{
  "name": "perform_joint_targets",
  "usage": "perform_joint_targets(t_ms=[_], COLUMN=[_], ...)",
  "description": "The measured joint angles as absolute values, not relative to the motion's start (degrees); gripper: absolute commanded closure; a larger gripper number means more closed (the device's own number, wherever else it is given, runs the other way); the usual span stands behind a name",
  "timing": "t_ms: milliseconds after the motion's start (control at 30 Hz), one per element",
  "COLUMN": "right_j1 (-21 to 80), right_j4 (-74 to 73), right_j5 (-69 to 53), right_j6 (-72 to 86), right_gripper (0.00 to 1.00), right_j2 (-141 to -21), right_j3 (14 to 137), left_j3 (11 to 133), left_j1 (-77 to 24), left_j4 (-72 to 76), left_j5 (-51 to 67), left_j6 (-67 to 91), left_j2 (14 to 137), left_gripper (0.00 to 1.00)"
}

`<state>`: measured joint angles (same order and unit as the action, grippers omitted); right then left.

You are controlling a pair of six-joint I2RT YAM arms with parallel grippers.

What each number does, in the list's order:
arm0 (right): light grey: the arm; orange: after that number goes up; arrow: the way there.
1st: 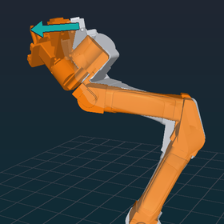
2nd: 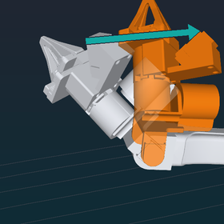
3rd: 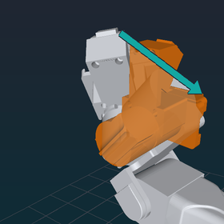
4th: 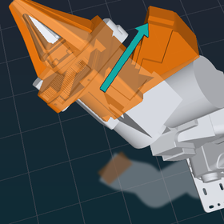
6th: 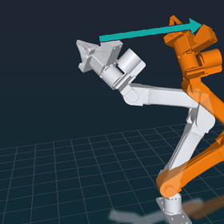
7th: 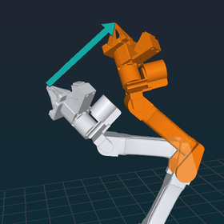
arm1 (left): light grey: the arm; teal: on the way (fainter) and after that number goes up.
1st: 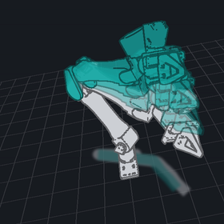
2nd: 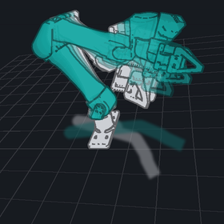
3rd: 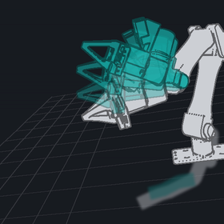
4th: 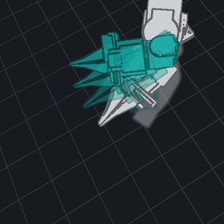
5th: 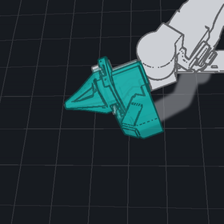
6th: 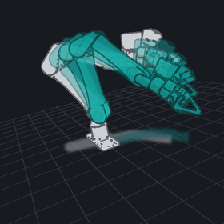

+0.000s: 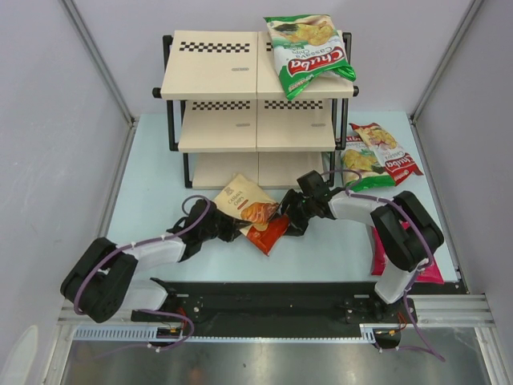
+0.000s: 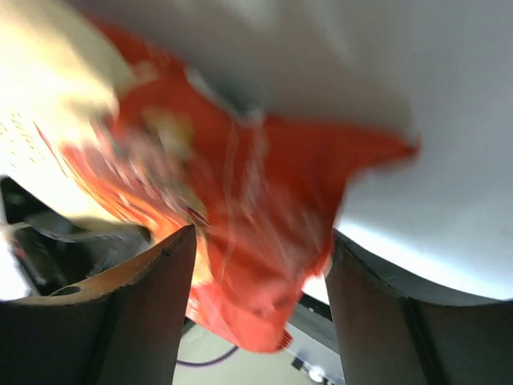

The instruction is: Place and organize the chips bags onto the shelf

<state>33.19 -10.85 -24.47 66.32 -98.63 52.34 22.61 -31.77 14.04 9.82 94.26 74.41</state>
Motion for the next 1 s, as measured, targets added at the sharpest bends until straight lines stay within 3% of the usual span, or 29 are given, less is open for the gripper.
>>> perform_joint_targets(t_ms=[267, 367, 400, 433, 533, 633, 700, 733, 800, 833, 933, 1000], right_j1=[33.3, 33.58, 33.67, 33.76, 33.65, 33.45, 33.23, 33.01, 32.47, 32.25, 31.24, 30.17], right_j4=[-8.45, -7.16, -6.85, -6.44, -5.17, -2.98, -1.87, -1.34, -0.25, 0.45, 3.31, 3.2], right_j5=[-24.08, -24.12, -24.12, -24.1, -23.79, -24.58, -24.53, -24.51, -25.17, -25.74, -28.73, -30.7], right_j6=[68.84, 69.76, 69.95, 70.15, 70.63, 71.11, 71.18, 71.07, 70.5, 70.08, 66.92, 64.29], right_gripper=[0.24, 0.28, 0.32, 0.42, 0.83, 0.91, 0.94, 0.97, 1.0, 1.0, 1.0, 1.0], right_j2=[-99.88, -99.88, -99.88, -99.88, -100.27, -100.79, -100.82, -100.82, -100.82, -100.82, -100.49, -99.37], right_j3=[52.07, 51.94, 51.88, 51.77, 51.48, 51.37, 51.35, 51.31, 51.31, 51.31, 51.31, 51.31], left_j3=[16.53, 15.35, 15.16, 14.98, 14.94, 14.57, 14.26, 14.24, 14.24, 14.31, 15.97, 18.85], left_j1=[-32.34, -32.36, -32.36, -32.38, -32.45, -32.56, -32.58, -32.6, -32.62, -32.62, -32.47, -31.62], left_j4=[18.61, 19.57, 19.92, 20.43, 22.24, 24.88, 27.0, 28.23, 29.56, 29.78, 28.67, 24.45], left_j5=[10.7, 10.61, 10.61, 10.59, 10.35, 10.24, 10.0, 9.74, 9.5, 9.69, 11.27, 12.27], left_j6=[101.8, 105.16, 105.97, 106.74, 108.68, 110.28, 111.26, 111.61, 111.15, 110.96, 108.31, 104.92], left_j2=[71.29, 71.07, 71.16, 71.31, 72.69, 74.98, 76.71, 77.43, 78.0, 78.02, 77.43, 75.59], left_gripper=[1.0, 1.0, 1.0, 1.0, 1.0, 0.98, 0.88, 0.72, 0.52, 0.38, 0.25, 0.22])
